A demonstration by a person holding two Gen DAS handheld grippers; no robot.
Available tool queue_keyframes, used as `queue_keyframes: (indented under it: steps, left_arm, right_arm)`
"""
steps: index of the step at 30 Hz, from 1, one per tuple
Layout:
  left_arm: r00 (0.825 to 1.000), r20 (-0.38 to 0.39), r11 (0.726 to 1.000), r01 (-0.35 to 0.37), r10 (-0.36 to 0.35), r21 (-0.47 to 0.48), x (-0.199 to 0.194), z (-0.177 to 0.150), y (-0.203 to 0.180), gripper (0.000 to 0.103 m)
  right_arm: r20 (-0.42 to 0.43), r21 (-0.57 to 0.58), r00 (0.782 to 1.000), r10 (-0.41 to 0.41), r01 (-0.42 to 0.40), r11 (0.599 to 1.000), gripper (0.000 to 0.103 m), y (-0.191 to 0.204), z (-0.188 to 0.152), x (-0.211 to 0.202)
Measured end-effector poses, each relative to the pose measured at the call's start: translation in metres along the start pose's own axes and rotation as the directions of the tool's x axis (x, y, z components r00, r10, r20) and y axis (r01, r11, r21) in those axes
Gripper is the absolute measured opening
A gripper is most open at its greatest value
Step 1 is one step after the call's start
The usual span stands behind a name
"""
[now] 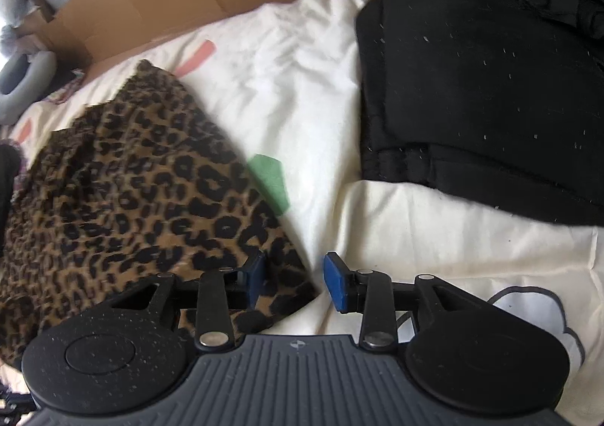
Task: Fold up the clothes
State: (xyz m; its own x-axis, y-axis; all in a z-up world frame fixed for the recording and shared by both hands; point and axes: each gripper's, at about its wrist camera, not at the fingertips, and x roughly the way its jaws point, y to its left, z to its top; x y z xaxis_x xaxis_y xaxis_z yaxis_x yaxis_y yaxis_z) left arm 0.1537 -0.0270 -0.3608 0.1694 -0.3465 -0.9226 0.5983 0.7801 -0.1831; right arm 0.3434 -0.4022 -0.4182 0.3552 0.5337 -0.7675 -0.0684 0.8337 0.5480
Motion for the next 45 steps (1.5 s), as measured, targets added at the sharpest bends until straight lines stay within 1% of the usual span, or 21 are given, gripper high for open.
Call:
queue_keyframes:
  steps: [4, 5, 8, 9, 10, 14, 21, 28, 29, 30, 31, 38, 40, 45]
  left_arm:
    - [1.0, 0.0, 1.0, 0.001, -0.001, -0.002, 0.0, 0.001, -0.001, 0.004]
    - [1.0, 0.0, 1.0, 0.001, -0.001, -0.003, -0.001, 0.001, -0.001, 0.004]
    - [1.0, 0.001, 1.0, 0.003, -0.003, -0.002, -0.001, 0.001, -0.002, 0.004]
    - [1.0, 0.001, 1.0, 0.005, -0.005, 0.001, -0.002, 0.001, -0.003, 0.004]
    - [1.0, 0.001, 1.0, 0.005, -0.005, 0.002, -0.002, 0.002, -0.004, 0.004]
    - [1.0, 0.003, 1.0, 0.02, -0.02, -0.016, -0.006, 0.004, -0.003, 0.003]
    - [0.999, 0.011, 0.999, 0.041, -0.041, -0.019, -0.011, 0.006, -0.004, 0.003]
    - [0.996, 0.018, 0.996, 0.084, -0.084, -0.026, -0.014, 0.009, -0.006, 0.003]
    - [0.996, 0.019, 0.996, 0.09, -0.09, -0.026, -0.014, 0.01, -0.006, 0.003]
    - [0.995, 0.02, 0.995, 0.097, -0.096, -0.027, -0.015, 0.011, -0.006, 0.003]
    - [0.995, 0.02, 0.994, 0.103, -0.102, -0.028, -0.015, 0.011, -0.006, 0.003]
    - [0.988, 0.024, 0.988, 0.155, -0.154, -0.028, -0.018, 0.016, -0.01, 0.003]
    - [0.986, 0.022, 0.986, 0.165, -0.165, -0.019, -0.018, 0.017, -0.011, 0.003]
    - [0.983, 0.005, 0.983, 0.182, -0.182, -0.003, -0.006, 0.016, -0.017, 0.003]
  right_arm:
    - [-0.013, -0.018, 0.999, 0.032, -0.032, 0.999, 0.04, 0.005, -0.003, 0.001]
    - [-0.018, -0.026, 0.999, 0.037, -0.038, 0.999, 0.037, 0.006, -0.004, 0.0]
    - [-0.017, -0.022, 0.999, 0.032, -0.032, 0.999, 0.015, 0.004, -0.007, -0.004]
    - [-0.011, -0.015, 0.999, 0.034, -0.034, 0.999, 0.005, 0.004, -0.007, -0.007]
    - [-0.004, -0.008, 0.999, 0.037, -0.037, 0.999, 0.001, 0.004, -0.008, -0.009]
    - [0.008, -0.047, 1.0, -0.002, 0.002, 0.999, 0.001, 0.009, -0.007, -0.021]
    - [0.051, -0.101, 0.999, -0.009, 0.014, 0.995, 0.0, 0.017, -0.002, -0.046]
    - [0.107, -0.137, 0.994, -0.028, 0.043, 0.99, 0.0, 0.025, 0.007, -0.066]
    - [0.102, -0.118, 0.994, 0.038, -0.025, 0.993, 0.0, 0.028, 0.01, -0.068]
    - [0.094, -0.087, 0.986, 0.138, -0.13, 0.988, 0.0, 0.032, 0.013, -0.07]
    - [0.097, -0.076, 0.981, 0.169, -0.162, 0.984, 0.0, 0.034, 0.015, -0.072]
    - [0.162, -0.065, 0.976, 0.147, -0.138, 0.988, 0.0, 0.03, 0.028, -0.092]
    - [0.173, -0.058, 0.971, 0.168, -0.16, 0.985, 0.0, 0.03, 0.032, -0.097]
    - [0.171, -0.046, 0.973, 0.156, -0.15, 0.988, 0.0, 0.027, 0.039, -0.09]
